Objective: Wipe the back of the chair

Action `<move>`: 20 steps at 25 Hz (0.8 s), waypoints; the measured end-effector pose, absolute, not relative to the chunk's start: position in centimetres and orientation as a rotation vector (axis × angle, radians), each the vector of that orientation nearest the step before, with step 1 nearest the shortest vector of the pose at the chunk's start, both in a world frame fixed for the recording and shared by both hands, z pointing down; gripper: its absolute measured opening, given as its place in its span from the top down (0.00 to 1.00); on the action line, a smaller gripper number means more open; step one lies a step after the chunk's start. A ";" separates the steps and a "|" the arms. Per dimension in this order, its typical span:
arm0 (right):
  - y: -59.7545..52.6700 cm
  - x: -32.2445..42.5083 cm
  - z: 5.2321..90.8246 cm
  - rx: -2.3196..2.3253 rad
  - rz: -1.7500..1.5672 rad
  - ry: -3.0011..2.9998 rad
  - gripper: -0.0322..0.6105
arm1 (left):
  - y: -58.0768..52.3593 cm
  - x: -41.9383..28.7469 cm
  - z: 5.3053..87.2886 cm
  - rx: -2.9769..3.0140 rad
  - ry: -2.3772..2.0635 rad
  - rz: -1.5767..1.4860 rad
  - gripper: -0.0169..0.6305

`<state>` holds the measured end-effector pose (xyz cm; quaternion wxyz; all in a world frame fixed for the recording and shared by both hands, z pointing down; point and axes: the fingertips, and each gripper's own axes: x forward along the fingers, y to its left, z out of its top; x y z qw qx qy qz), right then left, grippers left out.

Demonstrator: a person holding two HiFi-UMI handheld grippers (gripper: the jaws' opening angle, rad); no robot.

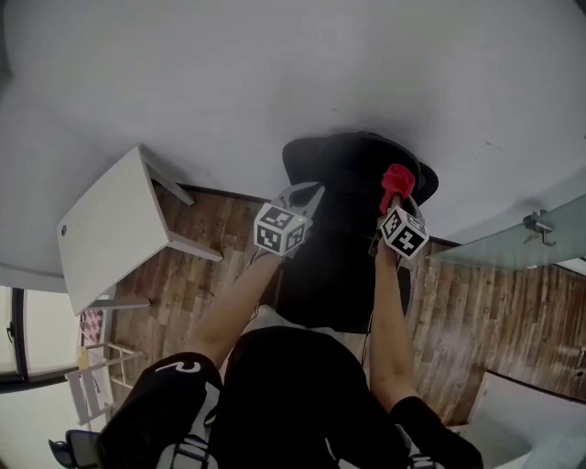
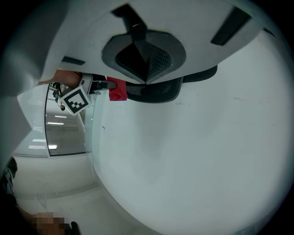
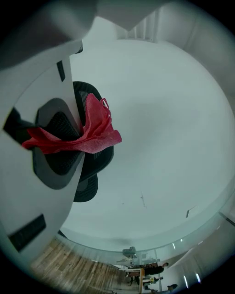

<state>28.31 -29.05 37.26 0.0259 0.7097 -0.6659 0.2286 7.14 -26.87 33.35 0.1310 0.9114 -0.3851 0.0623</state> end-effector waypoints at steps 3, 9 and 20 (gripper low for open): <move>-28.6 25.2 36.7 2.136 0.660 -2.125 0.84 | -26.8 4.4 33.7 2.627 -1.135 0.160 0.94; -29.4 16.7 35.9 2.100 0.628 -2.214 0.84 | -27.1 -3.1 34.8 2.609 -1.113 0.144 0.94; -31.4 2.5 39.0 1.956 0.616 -2.311 0.84 | -28.7 -11.6 37.0 2.683 -0.989 0.162 0.94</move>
